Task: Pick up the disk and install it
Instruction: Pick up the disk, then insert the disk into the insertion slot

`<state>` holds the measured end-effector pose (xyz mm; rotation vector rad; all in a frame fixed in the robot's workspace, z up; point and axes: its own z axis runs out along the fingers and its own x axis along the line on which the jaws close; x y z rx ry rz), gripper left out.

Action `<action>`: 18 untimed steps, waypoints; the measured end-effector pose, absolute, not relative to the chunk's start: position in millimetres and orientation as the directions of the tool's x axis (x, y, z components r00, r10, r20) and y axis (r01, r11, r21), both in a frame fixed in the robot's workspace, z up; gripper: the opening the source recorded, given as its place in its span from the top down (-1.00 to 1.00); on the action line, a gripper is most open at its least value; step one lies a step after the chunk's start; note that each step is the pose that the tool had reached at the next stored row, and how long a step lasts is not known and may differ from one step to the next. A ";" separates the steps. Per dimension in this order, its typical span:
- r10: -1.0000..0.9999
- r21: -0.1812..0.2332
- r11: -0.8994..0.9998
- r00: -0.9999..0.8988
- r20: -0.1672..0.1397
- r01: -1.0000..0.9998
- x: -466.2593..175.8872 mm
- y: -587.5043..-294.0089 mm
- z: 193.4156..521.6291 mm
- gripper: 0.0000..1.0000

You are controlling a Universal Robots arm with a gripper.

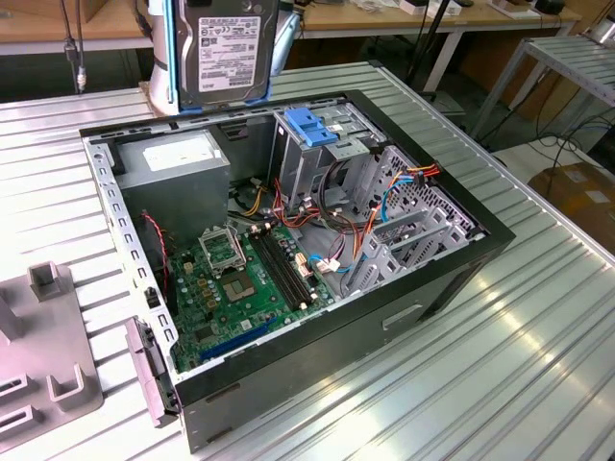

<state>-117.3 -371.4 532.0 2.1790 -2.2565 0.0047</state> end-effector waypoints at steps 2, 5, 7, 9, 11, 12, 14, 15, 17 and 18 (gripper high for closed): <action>-0.999 0.001 0.035 -0.035 0.005 -0.999 -111.3 -371.4 531.8 0.25; -0.999 0.001 0.035 -0.035 0.005 -0.999 -100.5 -371.3 531.5 0.25; -0.999 0.001 0.035 -0.035 0.005 -0.999 -99.8 -371.4 531.5 0.25; -0.999 0.001 0.035 -0.035 0.005 -0.999 -99.5 -371.4 531.5 0.25; -0.999 0.001 0.035 -0.035 0.005 -0.999 -99.4 -371.4 531.5 0.25; -0.999 0.001 0.035 -0.035 0.005 -0.999 -99.4 -371.4 531.5 0.25; -0.999 0.001 0.035 -0.035 0.005 -0.999 -99.4 -371.4 531.5 0.25; -0.999 0.001 0.035 -0.035 0.005 -0.999 -99.3 -371.4 531.5 0.25; -0.999 0.001 0.035 -0.035 0.005 -0.999 -99.3 -371.4 531.5 0.25; -0.999 0.001 0.035 -0.035 0.005 -0.999 -99.2 -371.4 531.5 0.25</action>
